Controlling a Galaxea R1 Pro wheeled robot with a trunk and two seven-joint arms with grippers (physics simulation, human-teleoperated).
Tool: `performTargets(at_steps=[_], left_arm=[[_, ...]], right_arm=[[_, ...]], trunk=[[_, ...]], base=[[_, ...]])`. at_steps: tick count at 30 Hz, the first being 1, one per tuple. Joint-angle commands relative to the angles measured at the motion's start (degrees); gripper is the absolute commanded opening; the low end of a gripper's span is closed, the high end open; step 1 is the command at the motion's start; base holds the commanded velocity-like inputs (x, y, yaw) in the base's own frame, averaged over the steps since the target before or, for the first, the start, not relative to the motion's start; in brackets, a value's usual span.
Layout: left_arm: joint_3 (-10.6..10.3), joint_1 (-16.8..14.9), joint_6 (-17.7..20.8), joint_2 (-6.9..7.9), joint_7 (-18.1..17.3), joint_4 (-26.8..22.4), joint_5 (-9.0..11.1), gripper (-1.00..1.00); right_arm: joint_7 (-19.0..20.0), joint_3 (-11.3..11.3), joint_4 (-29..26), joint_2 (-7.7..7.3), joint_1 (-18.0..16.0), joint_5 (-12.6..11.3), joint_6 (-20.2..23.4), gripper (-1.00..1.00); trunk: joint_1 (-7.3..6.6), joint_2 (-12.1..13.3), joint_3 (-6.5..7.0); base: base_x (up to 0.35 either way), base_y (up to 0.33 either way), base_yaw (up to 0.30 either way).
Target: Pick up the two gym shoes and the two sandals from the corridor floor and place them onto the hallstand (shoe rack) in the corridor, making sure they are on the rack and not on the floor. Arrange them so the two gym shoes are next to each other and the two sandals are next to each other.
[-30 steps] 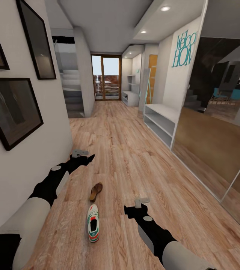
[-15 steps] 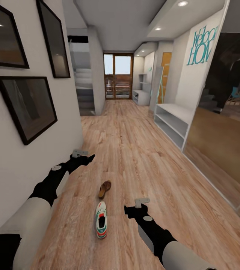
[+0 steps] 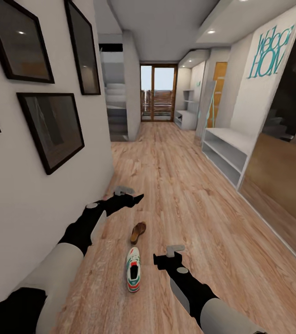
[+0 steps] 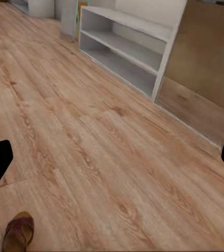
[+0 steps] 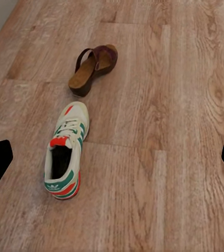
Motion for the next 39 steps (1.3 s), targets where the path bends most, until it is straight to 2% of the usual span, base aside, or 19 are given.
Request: performTargets(at_steps=[1,4,5,6,9,12,13,25,33,39], left_arm=[[0.0,-0.1,0.9,-0.76,-0.2,-0.1,0.3,1.00],[-0.3,-0.3,1.4,-2.46,-0.2,-0.2,0.3,1.00],[-1.1,-0.5,2.2,-5.01,-0.1,-0.3,0.6,1.00],[-1.3,-0.6,3.1,-5.22,-0.2,-0.5,0.7,1.00],[-1.6,-0.9,6.5,-5.22,-0.2,-3.0,0.9,1.00],[-1.7,-1.0,8.0,-5.22,-0.2,-5.5,1.0,1.00],[-1.6,-0.9,8.8,-5.22,-0.1,-8.9,1.0,1.00],[-1.7,0.0,8.9,-5.22,-0.2,-10.4,1.0,1.00],[-1.7,0.0,9.2,-5.22,-0.2,-13.9,0.9,1.00],[-1.8,-0.1,12.0,-5.22,-0.2,-14.3,0.9,1.00]], right_arm=[[-0.4,0.4,0.0,0.00,-0.1,-0.6,-0.3,1.00],[-0.5,0.4,0.0,0.00,-0.1,-0.6,-0.5,1.00],[-0.5,0.4,0.0,0.00,-0.1,-0.6,-0.6,1.00],[-0.5,0.4,0.0,0.00,-0.1,-0.6,-0.6,1.00],[-0.4,0.4,0.0,0.00,-0.1,-0.6,-0.6,1.00],[-0.4,0.4,0.0,0.00,-0.1,-0.6,-0.7,1.00],[-0.5,0.4,0.0,0.00,-0.1,-0.5,-0.9,1.00],[-0.6,0.3,0.1,0.00,-0.1,-0.4,-1.0,1.00],[-0.6,0.3,0.2,0.00,-0.1,-0.4,-1.0,1.00],[-0.6,0.4,0.2,0.00,-0.1,-0.4,-1.0,1.00]], trunk=[[-0.01,0.0,-0.06],[-0.01,0.0,-0.06],[-0.01,0.0,-0.06],[-0.01,0.0,-0.06],[-0.01,0.0,-0.06],[-0.01,0.0,-0.06],[-0.01,0.0,-0.06],[-0.01,0.0,-0.06],[-0.01,0.0,-0.06],[-0.01,0.0,-0.06]], base=[[0.000,0.000,0.011],[0.000,0.000,0.005],[0.000,0.000,0.000],[0.000,0.000,0.000],[0.000,0.000,0.000],[0.000,0.000,0.000],[0.000,0.000,0.000],[0.000,0.000,0.020],[0.000,0.000,0.237],[0.000,0.000,0.275]])
